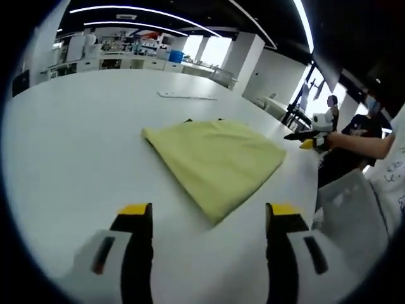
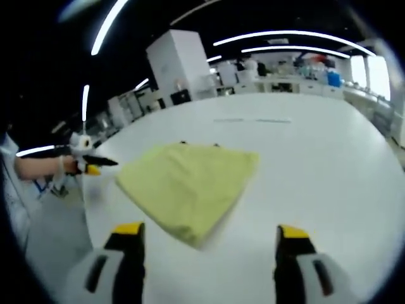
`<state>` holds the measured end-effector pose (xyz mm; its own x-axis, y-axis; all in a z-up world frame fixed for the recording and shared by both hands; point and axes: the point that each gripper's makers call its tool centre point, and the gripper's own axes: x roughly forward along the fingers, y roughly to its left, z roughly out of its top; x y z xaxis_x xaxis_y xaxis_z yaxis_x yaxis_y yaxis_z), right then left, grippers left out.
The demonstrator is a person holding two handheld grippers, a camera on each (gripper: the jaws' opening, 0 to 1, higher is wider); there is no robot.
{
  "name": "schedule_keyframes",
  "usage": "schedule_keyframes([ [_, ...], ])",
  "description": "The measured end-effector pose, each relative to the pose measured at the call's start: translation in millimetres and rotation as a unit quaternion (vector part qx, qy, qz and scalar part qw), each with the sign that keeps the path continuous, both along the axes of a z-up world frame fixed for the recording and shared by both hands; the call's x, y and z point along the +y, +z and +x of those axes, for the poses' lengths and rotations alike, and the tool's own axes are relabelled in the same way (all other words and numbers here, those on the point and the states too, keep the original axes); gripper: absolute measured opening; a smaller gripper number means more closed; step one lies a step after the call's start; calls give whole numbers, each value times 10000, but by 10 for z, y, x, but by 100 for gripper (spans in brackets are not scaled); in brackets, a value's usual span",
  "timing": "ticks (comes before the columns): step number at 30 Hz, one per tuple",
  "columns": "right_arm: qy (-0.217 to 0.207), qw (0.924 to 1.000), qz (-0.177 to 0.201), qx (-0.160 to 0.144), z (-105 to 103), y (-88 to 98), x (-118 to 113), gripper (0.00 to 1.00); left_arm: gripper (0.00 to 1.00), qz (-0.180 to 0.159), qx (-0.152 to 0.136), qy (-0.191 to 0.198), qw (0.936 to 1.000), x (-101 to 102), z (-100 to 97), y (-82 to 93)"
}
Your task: Fold the garment on the visible template until the final outline fits inside the template.
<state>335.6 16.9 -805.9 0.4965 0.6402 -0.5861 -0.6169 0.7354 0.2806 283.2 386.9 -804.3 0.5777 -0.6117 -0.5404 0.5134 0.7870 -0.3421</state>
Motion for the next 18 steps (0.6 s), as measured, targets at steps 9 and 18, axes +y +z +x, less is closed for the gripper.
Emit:
schedule_keyframes([
  [9, 235, 9994, 33, 264, -102, -125, 130, 54, 40, -103, 147, -31, 9998, -6, -24, -135],
  [18, 358, 9978, 131, 543, -188, -263, 219, 24, 27, -108, 239, -108, 9996, -45, -12, -231],
])
